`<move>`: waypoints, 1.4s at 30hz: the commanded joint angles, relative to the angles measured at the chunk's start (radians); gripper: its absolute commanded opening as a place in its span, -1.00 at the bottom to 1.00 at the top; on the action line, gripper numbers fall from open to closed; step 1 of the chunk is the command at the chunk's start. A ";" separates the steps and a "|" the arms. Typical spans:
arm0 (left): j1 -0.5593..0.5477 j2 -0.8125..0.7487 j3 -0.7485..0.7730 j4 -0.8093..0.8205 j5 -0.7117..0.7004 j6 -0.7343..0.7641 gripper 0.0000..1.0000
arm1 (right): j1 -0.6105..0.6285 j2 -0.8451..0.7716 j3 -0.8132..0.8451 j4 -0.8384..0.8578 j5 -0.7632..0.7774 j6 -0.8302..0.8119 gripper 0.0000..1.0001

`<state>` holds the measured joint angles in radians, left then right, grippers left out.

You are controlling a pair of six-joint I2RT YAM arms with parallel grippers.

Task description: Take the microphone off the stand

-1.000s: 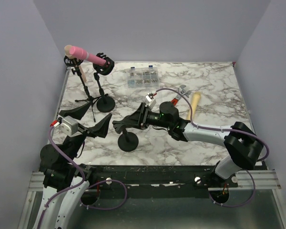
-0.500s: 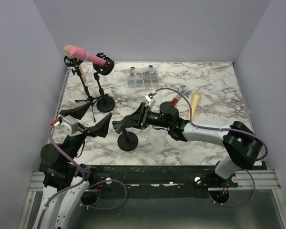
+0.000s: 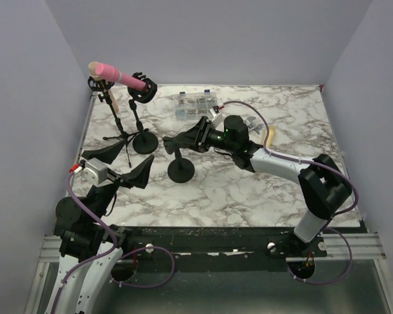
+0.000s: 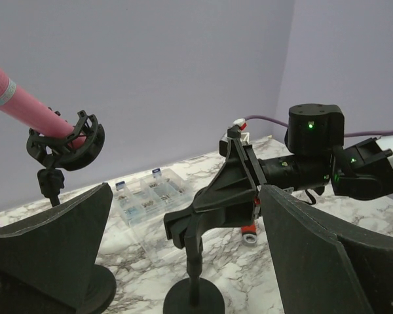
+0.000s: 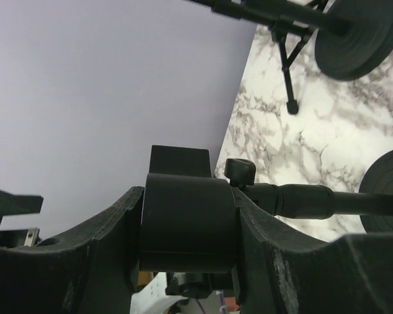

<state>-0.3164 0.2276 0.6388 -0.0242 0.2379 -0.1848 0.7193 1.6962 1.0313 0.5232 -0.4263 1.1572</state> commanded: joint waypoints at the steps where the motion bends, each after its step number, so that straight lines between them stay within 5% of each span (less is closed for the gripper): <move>1: -0.004 0.002 -0.009 0.019 0.016 -0.008 0.98 | -0.072 0.079 0.034 -0.169 0.079 -0.180 -0.28; 10: -0.004 -0.001 -0.009 0.019 0.011 -0.012 0.98 | -0.121 0.122 0.051 -0.190 0.084 -0.217 -0.11; 19: -0.004 -0.011 -0.006 0.010 -0.020 -0.021 0.98 | -0.120 0.100 0.094 -0.274 0.072 -0.272 0.98; 35: 0.025 0.052 -0.010 -0.007 -0.129 -0.077 0.97 | -0.120 -0.206 0.172 -0.578 0.216 -0.446 1.00; 42: 0.041 0.125 -0.004 -0.015 -0.182 -0.107 0.97 | -0.121 -0.305 0.115 -0.582 0.246 -0.490 1.00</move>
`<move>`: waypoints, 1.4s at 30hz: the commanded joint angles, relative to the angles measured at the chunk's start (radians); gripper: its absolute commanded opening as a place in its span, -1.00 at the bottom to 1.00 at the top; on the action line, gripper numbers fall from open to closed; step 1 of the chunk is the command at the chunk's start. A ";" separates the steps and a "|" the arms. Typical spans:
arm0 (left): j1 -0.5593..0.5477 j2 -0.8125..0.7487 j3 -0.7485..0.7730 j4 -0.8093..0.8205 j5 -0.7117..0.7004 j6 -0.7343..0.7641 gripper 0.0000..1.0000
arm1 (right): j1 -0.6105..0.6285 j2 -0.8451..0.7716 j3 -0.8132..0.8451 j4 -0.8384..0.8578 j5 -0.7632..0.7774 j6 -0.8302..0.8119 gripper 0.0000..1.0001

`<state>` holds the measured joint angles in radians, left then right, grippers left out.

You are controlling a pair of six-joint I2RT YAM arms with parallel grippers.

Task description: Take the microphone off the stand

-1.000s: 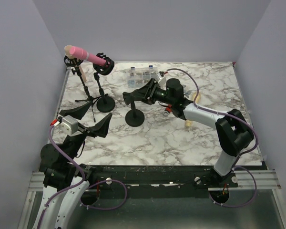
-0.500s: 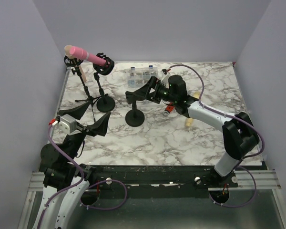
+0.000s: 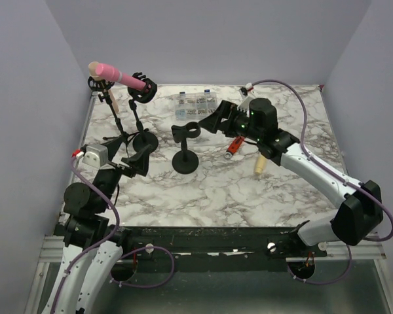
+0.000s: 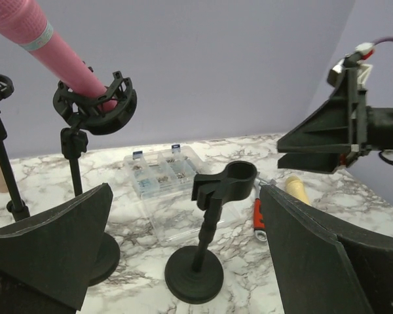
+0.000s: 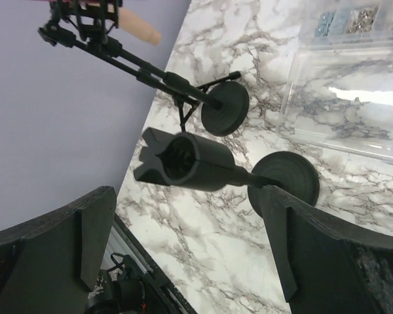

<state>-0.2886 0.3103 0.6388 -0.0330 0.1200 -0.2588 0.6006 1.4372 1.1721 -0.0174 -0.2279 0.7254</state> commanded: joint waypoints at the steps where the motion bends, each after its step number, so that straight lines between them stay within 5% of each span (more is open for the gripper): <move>1: 0.017 0.058 -0.003 -0.005 -0.073 -0.042 0.98 | -0.002 -0.061 -0.059 -0.030 0.053 -0.065 1.00; 8: 0.023 0.253 0.127 -0.075 -0.188 -0.211 0.98 | -0.002 -0.183 -0.238 -0.007 0.134 -0.105 1.00; 17: 0.126 0.466 0.435 -0.094 -0.234 -0.344 0.98 | -0.002 -0.282 -0.258 -0.001 0.124 -0.145 1.00; 24: 0.272 0.573 0.499 -0.035 -0.190 -0.477 0.98 | -0.002 -0.449 -0.359 0.065 0.118 -0.108 1.00; 35: 0.309 0.750 0.591 -0.004 -0.218 -0.545 0.97 | -0.002 -0.518 -0.338 0.020 0.166 -0.147 1.00; 42: 0.308 0.837 0.588 0.106 -0.163 -0.565 0.75 | -0.002 -0.519 -0.338 -0.018 0.201 -0.160 1.00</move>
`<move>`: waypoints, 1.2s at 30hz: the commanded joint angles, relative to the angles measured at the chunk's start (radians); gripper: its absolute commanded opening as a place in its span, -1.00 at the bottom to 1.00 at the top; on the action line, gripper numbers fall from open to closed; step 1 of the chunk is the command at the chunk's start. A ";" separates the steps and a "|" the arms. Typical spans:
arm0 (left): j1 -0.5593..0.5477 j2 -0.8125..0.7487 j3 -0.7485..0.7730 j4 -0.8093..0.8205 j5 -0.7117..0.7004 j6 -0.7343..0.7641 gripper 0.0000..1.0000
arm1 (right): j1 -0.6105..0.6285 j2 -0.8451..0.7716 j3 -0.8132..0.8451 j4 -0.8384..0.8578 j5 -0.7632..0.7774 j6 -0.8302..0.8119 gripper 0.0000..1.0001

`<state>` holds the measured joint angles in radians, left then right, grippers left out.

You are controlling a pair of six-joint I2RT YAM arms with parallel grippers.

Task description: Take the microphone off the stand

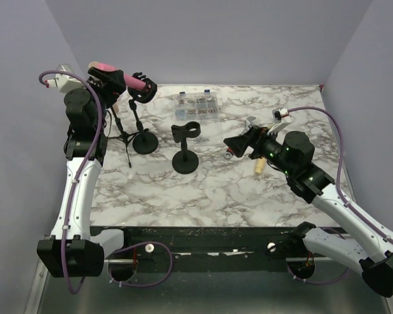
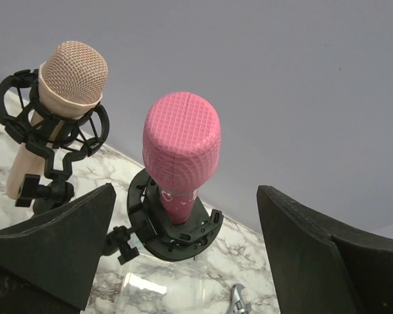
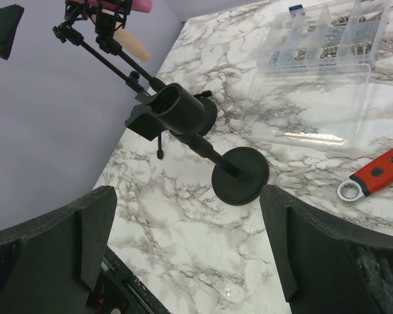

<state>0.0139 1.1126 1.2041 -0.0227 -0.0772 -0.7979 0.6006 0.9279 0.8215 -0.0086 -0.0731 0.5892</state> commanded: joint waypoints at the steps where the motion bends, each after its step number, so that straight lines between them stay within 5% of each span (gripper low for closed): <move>1: 0.006 0.041 0.018 0.110 0.039 -0.027 0.71 | -0.002 -0.009 0.012 -0.027 0.048 -0.024 1.00; 19: 0.006 0.047 0.034 0.170 0.029 0.068 -0.69 | -0.002 0.027 0.023 -0.022 0.036 -0.014 1.00; 28: 0.006 -0.023 0.052 0.193 -0.001 0.115 -0.98 | -0.002 0.033 0.013 -0.013 0.027 -0.002 1.00; 36: 0.006 -0.027 0.093 0.163 0.008 0.125 -1.00 | -0.001 0.038 0.006 -0.001 0.021 0.006 1.00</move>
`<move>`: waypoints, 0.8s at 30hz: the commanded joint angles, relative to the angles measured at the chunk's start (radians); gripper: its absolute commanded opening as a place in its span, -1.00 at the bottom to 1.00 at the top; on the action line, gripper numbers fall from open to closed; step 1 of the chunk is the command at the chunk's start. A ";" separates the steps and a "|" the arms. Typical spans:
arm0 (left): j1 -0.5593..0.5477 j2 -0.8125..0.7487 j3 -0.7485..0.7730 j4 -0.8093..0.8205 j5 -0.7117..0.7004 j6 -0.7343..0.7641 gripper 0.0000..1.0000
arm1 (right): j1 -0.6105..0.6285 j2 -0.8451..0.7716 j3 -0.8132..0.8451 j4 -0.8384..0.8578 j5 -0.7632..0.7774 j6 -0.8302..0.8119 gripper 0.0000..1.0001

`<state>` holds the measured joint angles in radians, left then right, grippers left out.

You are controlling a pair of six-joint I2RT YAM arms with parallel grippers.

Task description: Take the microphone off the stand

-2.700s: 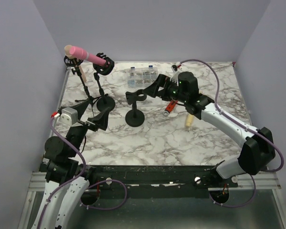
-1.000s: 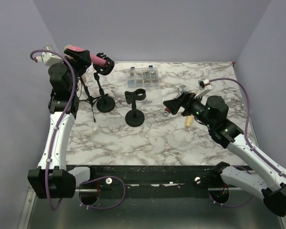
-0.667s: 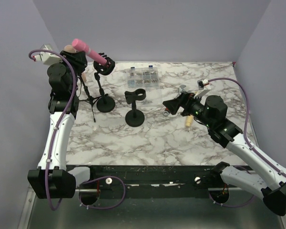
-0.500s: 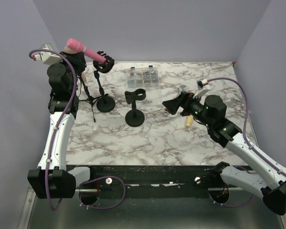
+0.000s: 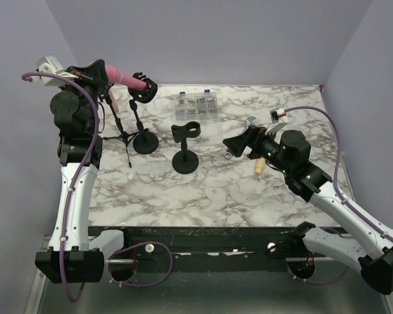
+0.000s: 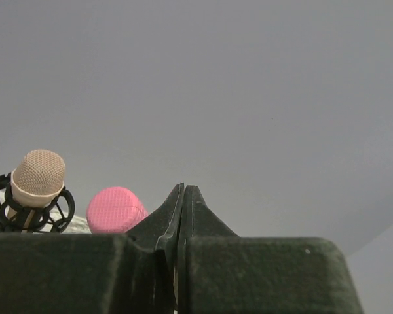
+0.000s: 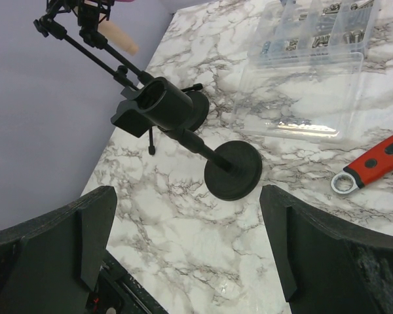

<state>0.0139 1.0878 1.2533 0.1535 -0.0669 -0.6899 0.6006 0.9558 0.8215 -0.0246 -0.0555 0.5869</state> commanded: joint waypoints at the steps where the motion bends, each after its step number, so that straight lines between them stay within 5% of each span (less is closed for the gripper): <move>1: 0.005 0.001 0.042 -0.025 -0.002 0.002 -0.81 | -0.002 0.010 0.004 0.014 0.002 0.009 1.00; 5: 0.005 -0.002 0.015 -0.070 -0.020 -0.068 0.72 | -0.002 0.008 0.002 0.015 0.008 0.007 1.00; 7: 0.006 0.003 0.005 -0.073 -0.017 -0.080 0.98 | -0.002 0.009 0.000 0.014 0.008 0.004 1.00; 17: 0.003 0.112 0.022 -0.101 0.003 -0.126 0.95 | -0.002 0.016 -0.002 0.015 0.011 0.002 1.00; 24: -0.002 0.203 0.057 -0.074 0.037 -0.143 0.59 | -0.002 0.012 0.003 0.014 0.020 -0.004 1.00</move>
<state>0.0139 1.2671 1.2747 0.0647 -0.0582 -0.8127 0.6006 0.9684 0.8215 -0.0242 -0.0551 0.5869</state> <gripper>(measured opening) 0.855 0.998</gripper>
